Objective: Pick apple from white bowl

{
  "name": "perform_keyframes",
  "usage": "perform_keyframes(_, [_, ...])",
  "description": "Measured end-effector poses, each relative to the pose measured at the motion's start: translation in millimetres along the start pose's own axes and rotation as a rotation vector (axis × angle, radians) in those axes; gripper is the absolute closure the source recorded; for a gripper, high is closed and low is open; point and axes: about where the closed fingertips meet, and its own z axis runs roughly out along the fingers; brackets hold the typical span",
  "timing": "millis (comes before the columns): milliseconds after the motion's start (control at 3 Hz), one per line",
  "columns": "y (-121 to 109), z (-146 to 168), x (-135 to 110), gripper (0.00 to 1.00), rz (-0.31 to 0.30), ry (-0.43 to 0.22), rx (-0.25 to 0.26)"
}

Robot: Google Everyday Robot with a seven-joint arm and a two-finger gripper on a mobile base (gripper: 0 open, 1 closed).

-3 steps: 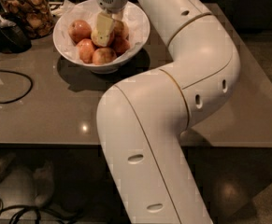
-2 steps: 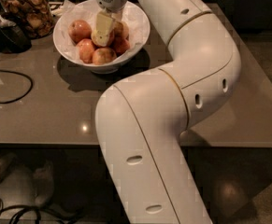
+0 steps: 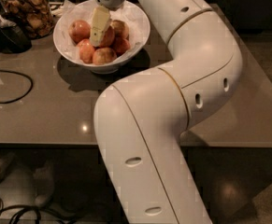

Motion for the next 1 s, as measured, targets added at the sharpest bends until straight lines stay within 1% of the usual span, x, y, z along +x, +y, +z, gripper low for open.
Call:
perform_keyframes(333, [0.0,-9.4,-7.0,0.0,-0.016,-0.03,0.018])
perform_keyframes(667, [1.7,-15.1,-9.6,0.0,-0.024,-0.042,0.024])
perform_keyframes(1000, [5.4,-9.3,-6.9,0.16,-0.022,-0.045,-0.004])
